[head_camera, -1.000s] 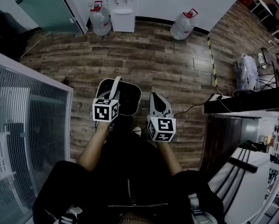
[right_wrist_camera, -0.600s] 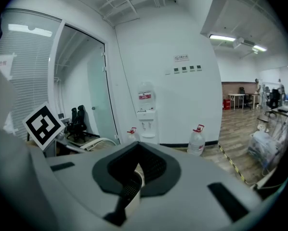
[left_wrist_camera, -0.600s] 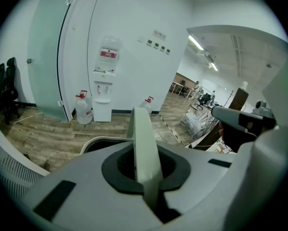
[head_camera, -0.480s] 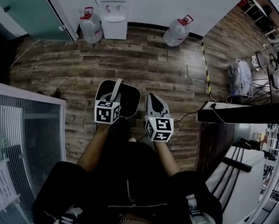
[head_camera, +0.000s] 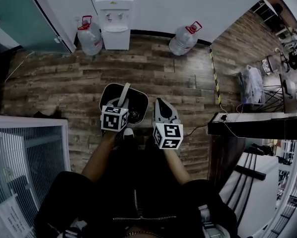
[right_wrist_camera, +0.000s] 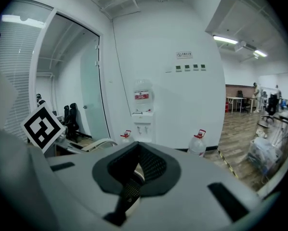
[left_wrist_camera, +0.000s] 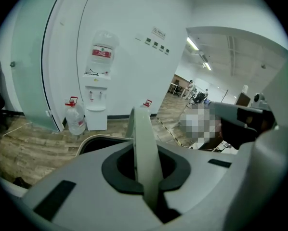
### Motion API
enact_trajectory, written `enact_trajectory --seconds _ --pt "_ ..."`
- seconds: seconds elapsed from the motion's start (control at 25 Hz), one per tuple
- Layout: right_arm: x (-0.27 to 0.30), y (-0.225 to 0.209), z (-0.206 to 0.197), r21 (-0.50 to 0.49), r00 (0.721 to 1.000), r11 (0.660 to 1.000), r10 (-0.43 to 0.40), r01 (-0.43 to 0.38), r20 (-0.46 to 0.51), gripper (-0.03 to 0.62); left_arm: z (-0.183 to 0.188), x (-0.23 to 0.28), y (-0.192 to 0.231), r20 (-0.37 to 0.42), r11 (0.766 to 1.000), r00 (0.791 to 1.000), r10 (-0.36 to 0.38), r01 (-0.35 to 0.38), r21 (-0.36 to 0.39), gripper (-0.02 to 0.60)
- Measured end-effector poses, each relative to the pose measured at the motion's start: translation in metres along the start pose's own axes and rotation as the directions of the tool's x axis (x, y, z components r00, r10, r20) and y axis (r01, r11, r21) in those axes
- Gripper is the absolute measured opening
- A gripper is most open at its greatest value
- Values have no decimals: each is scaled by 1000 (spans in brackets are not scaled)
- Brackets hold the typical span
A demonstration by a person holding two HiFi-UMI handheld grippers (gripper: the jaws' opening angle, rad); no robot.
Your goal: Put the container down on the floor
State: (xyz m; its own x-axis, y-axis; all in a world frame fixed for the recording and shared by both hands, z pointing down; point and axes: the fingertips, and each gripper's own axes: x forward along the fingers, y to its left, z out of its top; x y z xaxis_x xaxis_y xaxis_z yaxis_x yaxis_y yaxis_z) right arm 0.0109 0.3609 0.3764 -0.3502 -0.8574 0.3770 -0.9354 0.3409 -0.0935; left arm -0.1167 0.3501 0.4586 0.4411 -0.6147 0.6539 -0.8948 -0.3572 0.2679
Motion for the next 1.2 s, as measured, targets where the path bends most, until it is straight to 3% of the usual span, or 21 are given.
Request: enact_trajectory --seconds 0.56,0.84,1.2 --pt "76 -18 24 25 999 999 27 -27 -26 11 43 49 33 -40 999 999 5 -7 -36 17" --pt "136 -68 42 38 997 997 75 -74 -29 11 78 105 33 -61 997 997 38 -42 -60 17" --pt "221 -142 87 2 977 979 205 -205 -56 11 149 188 26 -56 989 994 97 -102 -108 17"
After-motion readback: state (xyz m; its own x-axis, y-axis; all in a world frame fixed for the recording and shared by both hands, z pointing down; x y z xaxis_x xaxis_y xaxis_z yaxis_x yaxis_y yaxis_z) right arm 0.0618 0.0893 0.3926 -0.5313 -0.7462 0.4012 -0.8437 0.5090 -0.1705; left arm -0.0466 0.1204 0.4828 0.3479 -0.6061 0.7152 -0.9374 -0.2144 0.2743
